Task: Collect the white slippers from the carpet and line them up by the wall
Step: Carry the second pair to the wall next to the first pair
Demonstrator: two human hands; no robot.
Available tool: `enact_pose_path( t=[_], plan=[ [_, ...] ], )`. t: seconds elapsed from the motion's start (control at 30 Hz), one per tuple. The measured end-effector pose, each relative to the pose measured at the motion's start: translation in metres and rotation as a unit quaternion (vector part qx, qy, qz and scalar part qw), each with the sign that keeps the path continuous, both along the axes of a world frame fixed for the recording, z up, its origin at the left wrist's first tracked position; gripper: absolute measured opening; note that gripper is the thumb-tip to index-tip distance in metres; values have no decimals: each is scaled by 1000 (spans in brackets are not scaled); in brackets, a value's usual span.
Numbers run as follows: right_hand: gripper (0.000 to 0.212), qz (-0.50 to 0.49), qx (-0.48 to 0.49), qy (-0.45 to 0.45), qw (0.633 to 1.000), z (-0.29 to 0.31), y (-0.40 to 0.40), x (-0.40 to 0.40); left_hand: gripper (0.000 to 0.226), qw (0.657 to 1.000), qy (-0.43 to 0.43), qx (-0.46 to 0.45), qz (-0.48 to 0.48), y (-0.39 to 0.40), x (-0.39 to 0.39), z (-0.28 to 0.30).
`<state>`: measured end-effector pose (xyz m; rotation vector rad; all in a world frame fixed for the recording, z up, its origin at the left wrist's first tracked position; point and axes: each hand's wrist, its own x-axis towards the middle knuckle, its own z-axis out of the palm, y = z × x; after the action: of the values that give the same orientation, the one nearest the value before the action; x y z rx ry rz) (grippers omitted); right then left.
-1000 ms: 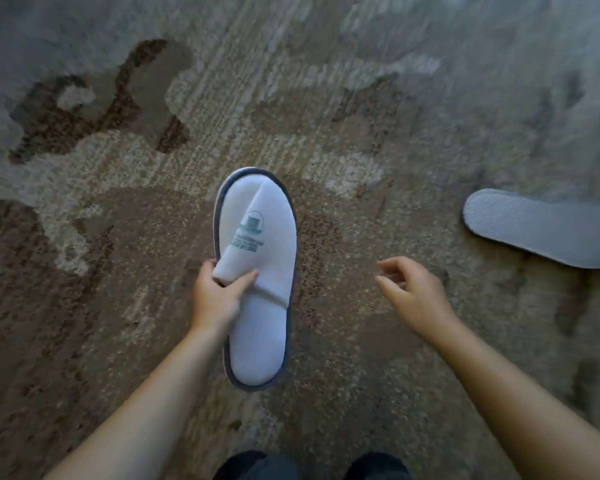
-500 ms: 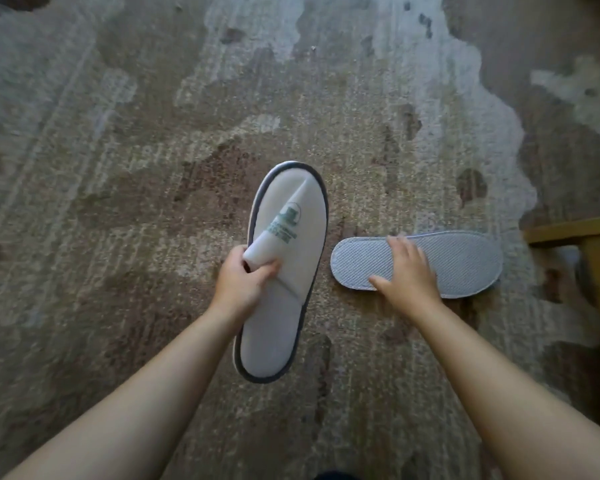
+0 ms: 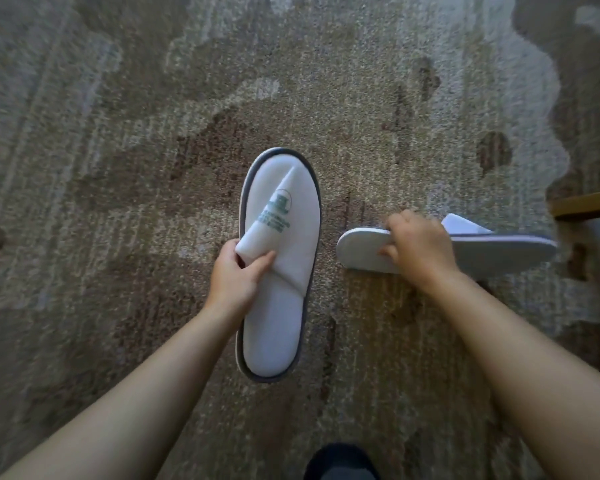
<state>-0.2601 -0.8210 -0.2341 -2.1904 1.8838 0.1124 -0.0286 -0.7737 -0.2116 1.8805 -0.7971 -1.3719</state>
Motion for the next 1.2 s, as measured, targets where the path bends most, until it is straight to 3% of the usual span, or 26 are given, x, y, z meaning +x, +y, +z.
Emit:
enact_pose_path(
  t=[0.07, 0.23, 0.37, 0.43, 0.57, 0.73, 1.0, 1.2],
  plan=[
    [14, -32, -57, -71, 995, 24, 10, 3, 14, 1000, 8, -15, 10, 0, 4, 19],
    [25, -188, -78, -297, 933, 126, 35, 30, 18, 998, 16, -27, 46, 15, 23, 109],
    [31, -248, -58, -434, 864, 258, 47, 55, 14, 998, -1, -12, 57, 26, 32, 231],
    [30, -246, -43, -464, 850, 333, 48, 61, 17, 999, -12, -22, 47, 24, 34, 302],
    [26, -256, -72, -494, 827, 474, 45, 58, 21, 997, -39, -67, 15, 4, 28, 441],
    [28, -291, -126, -521, 792, 592, 41, 40, 21, 993, 0, -115, -18, -25, -2, 566],
    [36, -393, -259, -491, 733, 684, 73, 18, 20, 967, 85, -163, -180, -57, -52, 656],
    [35, -525, -391, -364, 663, 735, 147, 27, 22, 900, 124, -170, -382, -51, -94, 699]
  ],
)
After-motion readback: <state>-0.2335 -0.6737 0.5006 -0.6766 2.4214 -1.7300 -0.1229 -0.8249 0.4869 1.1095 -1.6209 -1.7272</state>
